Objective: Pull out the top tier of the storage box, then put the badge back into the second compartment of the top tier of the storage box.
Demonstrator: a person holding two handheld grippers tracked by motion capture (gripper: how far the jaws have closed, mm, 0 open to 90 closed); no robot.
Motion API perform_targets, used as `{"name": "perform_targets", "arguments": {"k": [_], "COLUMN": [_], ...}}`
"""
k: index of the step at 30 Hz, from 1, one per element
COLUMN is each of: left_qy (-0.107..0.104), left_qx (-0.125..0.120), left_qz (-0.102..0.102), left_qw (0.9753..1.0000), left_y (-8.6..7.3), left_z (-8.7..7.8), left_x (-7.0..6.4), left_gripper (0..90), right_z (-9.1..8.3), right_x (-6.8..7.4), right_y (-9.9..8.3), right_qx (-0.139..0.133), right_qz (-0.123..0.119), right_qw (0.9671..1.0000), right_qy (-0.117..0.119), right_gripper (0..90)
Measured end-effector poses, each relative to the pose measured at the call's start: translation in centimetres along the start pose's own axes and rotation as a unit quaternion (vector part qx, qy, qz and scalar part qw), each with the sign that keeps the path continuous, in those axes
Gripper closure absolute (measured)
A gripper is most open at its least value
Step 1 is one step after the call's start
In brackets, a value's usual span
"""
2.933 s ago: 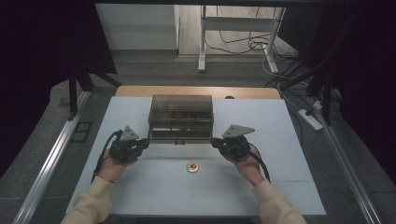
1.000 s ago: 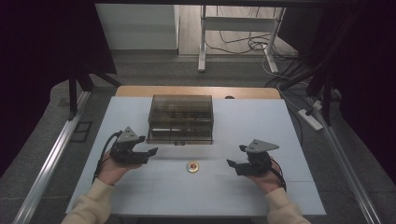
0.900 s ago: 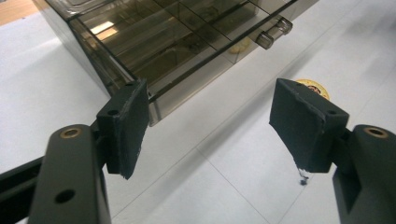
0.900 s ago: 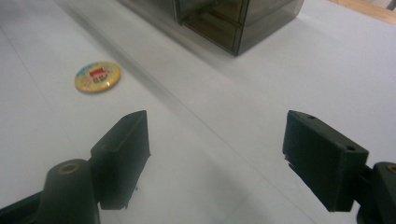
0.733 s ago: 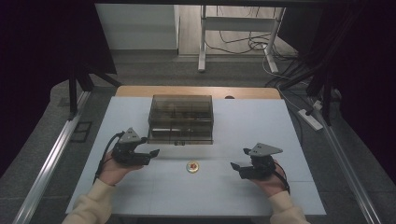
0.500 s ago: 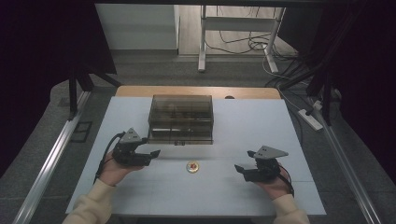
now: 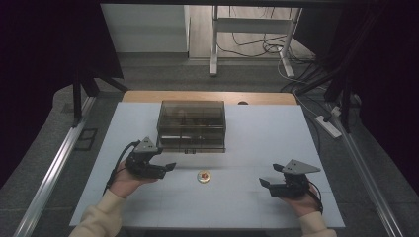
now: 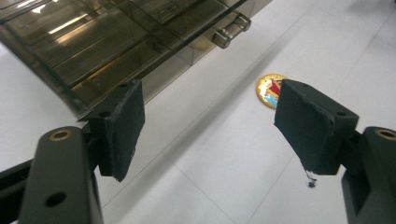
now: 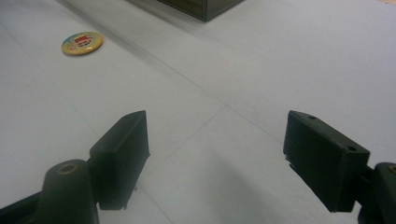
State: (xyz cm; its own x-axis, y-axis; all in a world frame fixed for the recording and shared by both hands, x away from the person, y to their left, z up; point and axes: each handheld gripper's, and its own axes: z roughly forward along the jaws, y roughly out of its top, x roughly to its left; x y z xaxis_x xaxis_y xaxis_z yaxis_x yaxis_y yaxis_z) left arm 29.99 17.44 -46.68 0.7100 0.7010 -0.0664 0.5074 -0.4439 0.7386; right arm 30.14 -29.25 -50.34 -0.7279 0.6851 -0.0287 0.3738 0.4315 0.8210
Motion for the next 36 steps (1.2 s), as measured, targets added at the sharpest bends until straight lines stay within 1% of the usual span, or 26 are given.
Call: {"name": "perform_targets", "arguments": {"k": [5,8,11,21,36], "left_qy": [-0.011,-0.018,-0.023,-0.036,-0.055], "left_qx": [0.006,0.011,0.015,0.030,0.053], "left_qz": [0.001,0.001,0.004,0.014,0.027], "left_qw": [0.9999,0.9998,0.9996,0.9988,0.9967], "left_y": [0.4,0.7,0.9,1.4,1.7], "left_z": [0.6,0.9,1.2,2.2,3.6], "left_x": [-0.3,-0.5,-0.8,-1.5,-2.6], "left_gripper": [24.3,24.0,23.7,22.6,21.1], "right_z": [0.1,0.2,0.2,0.3,0.5], "right_x": [0.0,0.1,0.1,0.1,0.2], "right_y": [-0.1,-0.1,0.0,0.0,0.0], "right_qx": [-0.001,0.002,0.000,0.003,0.008], "right_qz": [-0.003,-0.008,-0.009,-0.012,-0.011], "right_qw": [1.0000,1.0000,1.0000,0.9999,0.9999], "right_qy": [0.004,0.004,0.003,0.004,0.003], "right_gripper": [22.2,22.1,22.1,22.1,22.3]}}
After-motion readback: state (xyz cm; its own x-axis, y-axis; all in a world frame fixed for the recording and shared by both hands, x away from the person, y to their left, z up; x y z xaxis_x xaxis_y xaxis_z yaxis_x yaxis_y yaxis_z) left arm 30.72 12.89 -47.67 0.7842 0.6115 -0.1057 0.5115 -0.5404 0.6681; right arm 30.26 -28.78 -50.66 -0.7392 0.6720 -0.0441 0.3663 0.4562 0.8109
